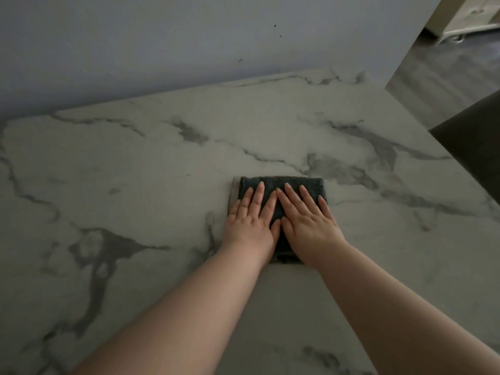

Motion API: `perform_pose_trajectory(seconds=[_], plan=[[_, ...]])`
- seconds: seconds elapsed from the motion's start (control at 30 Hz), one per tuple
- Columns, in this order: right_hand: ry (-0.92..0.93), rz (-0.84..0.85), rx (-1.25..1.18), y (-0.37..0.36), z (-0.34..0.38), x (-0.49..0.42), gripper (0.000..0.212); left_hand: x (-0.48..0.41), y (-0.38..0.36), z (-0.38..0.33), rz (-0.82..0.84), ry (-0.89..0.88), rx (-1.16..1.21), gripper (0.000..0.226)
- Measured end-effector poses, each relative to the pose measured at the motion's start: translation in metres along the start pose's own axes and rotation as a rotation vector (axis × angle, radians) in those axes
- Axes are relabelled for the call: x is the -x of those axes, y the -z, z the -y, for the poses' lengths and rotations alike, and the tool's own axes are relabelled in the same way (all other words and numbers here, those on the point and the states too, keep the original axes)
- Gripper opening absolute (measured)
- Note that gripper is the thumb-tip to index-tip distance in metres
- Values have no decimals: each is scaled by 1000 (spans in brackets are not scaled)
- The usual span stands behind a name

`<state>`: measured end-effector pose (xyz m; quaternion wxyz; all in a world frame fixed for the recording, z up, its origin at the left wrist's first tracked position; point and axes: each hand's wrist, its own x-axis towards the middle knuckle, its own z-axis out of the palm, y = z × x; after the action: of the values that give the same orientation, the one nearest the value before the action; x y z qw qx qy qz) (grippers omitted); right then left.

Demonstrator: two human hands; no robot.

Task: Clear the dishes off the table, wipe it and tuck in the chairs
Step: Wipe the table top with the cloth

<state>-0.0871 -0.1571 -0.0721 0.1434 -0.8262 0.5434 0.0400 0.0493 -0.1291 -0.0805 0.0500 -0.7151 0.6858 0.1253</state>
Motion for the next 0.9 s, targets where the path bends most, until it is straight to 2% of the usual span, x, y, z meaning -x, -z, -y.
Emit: perform_pose_trajectory(seconds=[0.17,0.33,0.5,0.67,0.77,0.9], plan=[[-34,6,-14,12,-10,-58,59,-61,17,7,35,-9,-10,60],[-34,63,-41,19,-14,-73,58,-73,23,7,61,-2,0,60],[-11,98,-51,13,-7,-39,59,-36,15,3,63,12,23,61],[68,132,-63,-3,12,32,61,43,-3,3,58,8,36,62],[127,138,-52,-19,24,78,66,97,-17,2,54,13,16,74],[169,72,-28,-33,30,104,66,125,-29,8,25,20,40,63]])
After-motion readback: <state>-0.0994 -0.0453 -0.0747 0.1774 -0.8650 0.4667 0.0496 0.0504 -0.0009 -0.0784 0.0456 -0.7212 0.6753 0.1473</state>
